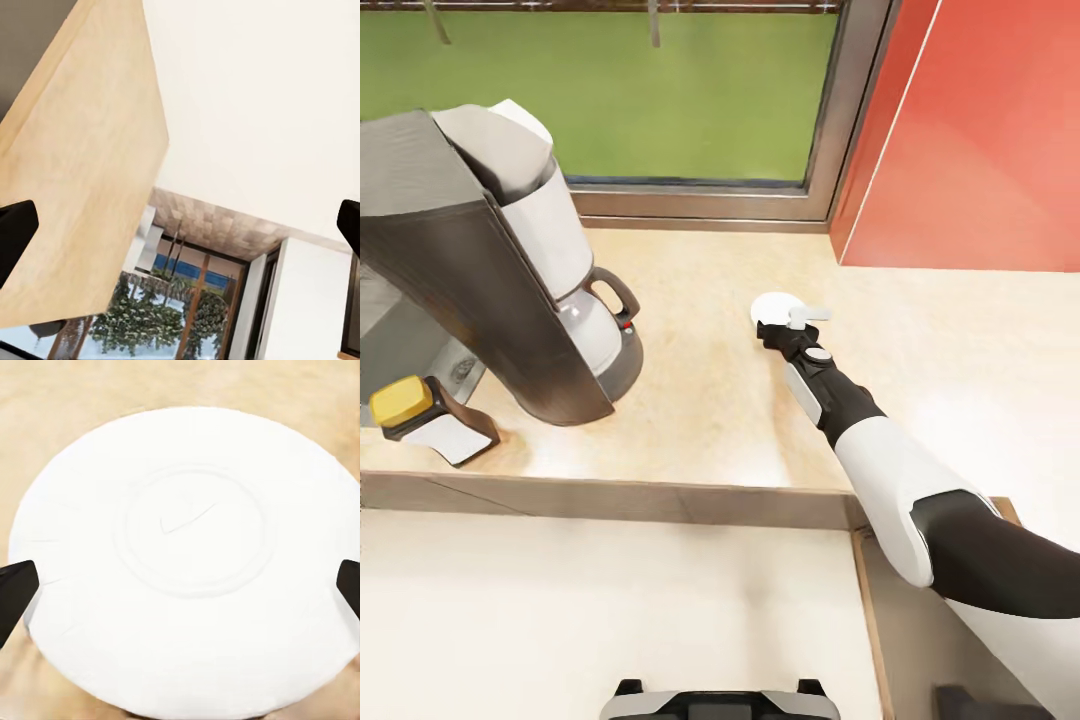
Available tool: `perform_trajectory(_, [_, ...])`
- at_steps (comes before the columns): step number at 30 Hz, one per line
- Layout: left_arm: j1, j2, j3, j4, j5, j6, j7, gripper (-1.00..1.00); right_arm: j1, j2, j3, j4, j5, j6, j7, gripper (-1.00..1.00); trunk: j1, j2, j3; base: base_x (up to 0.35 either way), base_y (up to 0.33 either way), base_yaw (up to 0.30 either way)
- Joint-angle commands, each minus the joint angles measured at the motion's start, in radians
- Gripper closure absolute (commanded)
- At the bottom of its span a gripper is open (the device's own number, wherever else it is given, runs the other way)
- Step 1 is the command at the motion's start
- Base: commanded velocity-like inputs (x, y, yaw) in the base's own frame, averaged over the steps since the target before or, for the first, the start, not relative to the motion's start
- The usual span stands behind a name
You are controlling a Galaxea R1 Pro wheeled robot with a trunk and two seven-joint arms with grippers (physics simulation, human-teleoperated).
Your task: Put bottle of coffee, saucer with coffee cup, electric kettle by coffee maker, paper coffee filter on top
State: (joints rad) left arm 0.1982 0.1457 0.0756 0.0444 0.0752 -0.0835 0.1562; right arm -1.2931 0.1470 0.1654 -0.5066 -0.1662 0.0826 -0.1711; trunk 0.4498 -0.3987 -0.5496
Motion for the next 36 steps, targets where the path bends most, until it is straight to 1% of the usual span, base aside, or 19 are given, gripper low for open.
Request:
perform_trajectory(1, [0.000, 0.000, 0.007, 0.002, 0.006, -0.007, -0.001, -1.00, 0.000, -0.001, 0.006, 0.071, -0.013, 0.005, -0.010, -1.00, 0.000, -0.001, -0.001, -0.306, -0.098, 0.000])
perform_trajectory(25, [0.000, 0.003, 0.007, 0.002, 0.006, -0.007, -0.001, -1.00, 0.000, -0.001, 0.006, 0.071, -0.013, 0.005, -0.010, -1.00, 0.000, -0.001, -0.001, -0.311, -0.088, 0.000])
perform_trajectory(29, [0.000, 0.003, 0.007, 0.002, 0.006, -0.007, -0.002, -1.00, 0.000, -0.001, 0.006, 0.071, -0.013, 0.005, -0.010, -1.00, 0.000, -0.001, -0.001, -0.144, -0.231, 0.000])
perform_trajectory(36, [0.000, 0.003, 0.007, 0.002, 0.007, -0.007, -0.001, -1.00, 0.000, -0.001, 0.006, 0.071, -0.013, 0.005, -0.010, -1.00, 0.000, -0.001, -0.001, -0.021, -0.266, 0.000])
